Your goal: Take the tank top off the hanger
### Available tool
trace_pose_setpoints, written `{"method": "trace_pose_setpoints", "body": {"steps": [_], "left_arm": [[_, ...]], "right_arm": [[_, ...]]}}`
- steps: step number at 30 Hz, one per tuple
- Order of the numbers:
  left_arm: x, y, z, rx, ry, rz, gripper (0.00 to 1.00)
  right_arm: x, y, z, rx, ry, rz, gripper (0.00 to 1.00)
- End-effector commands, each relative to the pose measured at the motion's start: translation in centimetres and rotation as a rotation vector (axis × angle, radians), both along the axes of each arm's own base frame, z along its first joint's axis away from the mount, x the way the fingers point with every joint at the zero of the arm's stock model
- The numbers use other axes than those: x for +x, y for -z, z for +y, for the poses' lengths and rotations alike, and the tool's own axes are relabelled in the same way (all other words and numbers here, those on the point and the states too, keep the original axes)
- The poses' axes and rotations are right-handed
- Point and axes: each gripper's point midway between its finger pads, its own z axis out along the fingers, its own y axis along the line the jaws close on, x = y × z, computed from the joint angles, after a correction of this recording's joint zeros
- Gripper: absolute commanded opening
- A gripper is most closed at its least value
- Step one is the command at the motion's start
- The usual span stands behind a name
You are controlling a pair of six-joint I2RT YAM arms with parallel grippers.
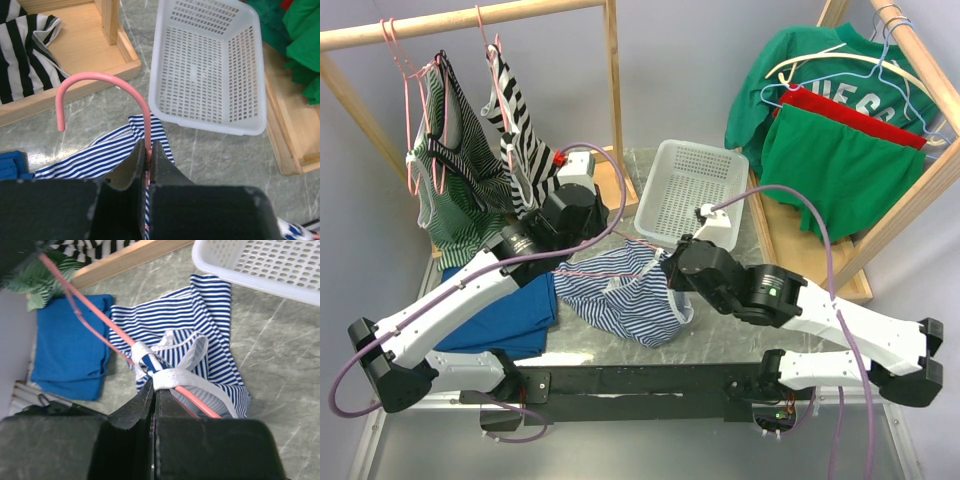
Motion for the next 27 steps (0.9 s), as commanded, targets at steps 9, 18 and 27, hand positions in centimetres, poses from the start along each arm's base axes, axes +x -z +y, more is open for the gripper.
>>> {"method": "trace_pose_setpoints", "body": {"steps": [9,18,27], "left_arm": [[1.9,0.8,7.9,0.098,-0.238,-0.005,0.01],[0.6,-1.9,10.4,0.103,-0.286,-0.041,0.01],[-0.2,-2.4,10.0,0.085,-0.22,-0.072,0.01]], "right_arm": [[-1.5,-1.5,-7.0,0.092,0.114,-0.023,0.0],[-1.0,2.6,-2.0,0.032,-0.015,0.068,0.0],[-0.2,-0.8,-2.9,0.077,0.022,-0.011,0.58]]}}
